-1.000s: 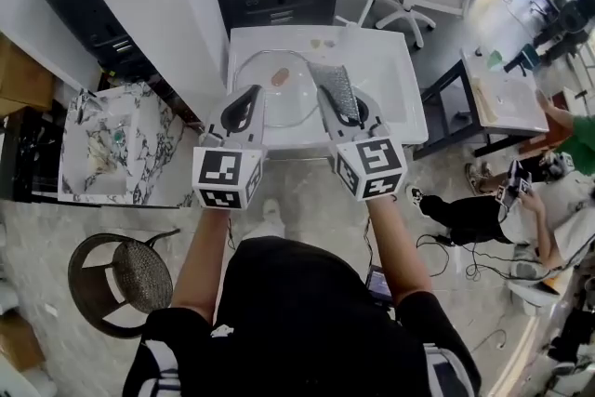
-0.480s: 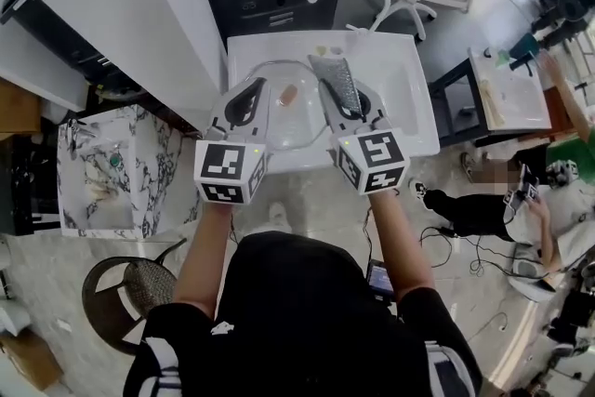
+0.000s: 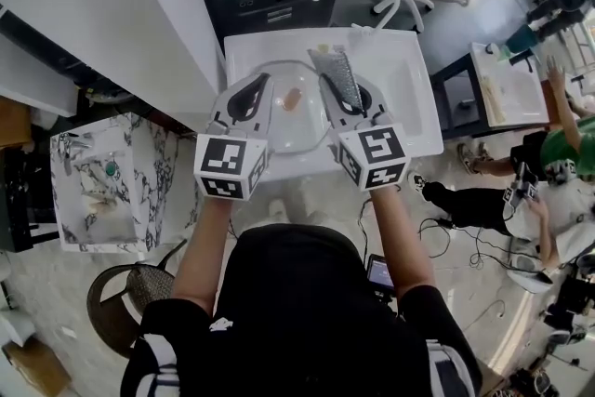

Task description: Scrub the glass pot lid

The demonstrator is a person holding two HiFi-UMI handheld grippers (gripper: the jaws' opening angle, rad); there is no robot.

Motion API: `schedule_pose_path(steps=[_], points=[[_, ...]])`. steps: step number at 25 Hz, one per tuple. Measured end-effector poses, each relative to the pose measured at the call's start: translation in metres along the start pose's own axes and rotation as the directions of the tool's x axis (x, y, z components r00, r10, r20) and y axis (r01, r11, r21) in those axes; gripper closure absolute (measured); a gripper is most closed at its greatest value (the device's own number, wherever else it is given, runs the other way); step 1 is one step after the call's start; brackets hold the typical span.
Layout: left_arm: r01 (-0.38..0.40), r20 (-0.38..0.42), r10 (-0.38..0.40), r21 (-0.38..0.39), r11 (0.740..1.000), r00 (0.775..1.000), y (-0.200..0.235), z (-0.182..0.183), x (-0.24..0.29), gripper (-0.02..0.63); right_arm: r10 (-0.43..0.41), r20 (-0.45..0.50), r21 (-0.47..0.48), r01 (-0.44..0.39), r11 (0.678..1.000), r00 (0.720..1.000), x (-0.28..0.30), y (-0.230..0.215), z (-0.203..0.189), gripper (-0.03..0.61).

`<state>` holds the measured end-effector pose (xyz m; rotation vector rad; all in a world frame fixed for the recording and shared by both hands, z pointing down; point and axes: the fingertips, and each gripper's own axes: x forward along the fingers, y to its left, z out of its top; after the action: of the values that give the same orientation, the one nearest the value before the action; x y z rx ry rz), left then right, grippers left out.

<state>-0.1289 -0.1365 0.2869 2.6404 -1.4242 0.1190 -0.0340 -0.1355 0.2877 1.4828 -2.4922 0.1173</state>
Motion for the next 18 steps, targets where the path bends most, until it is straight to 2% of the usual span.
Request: schedule_pose_path(steps=[6, 18], points=[[0.021, -0.028, -0.021, -0.01, 1.0, 0.999, 0.0, -0.012, 0.009, 0.607, 0.004, -0.022, -0.001, -0.004, 1.0, 1.0, 0.009, -0.007, -0.008, 0.513], [-0.001, -0.091, -0.004, -0.048, 0.999, 0.996, 0.005, -0.05, 0.043, 0.607, 0.063, -0.104, 0.022, -0.061, 0.998, 0.993, 0.04, -0.03, -0.051, 0.512]])
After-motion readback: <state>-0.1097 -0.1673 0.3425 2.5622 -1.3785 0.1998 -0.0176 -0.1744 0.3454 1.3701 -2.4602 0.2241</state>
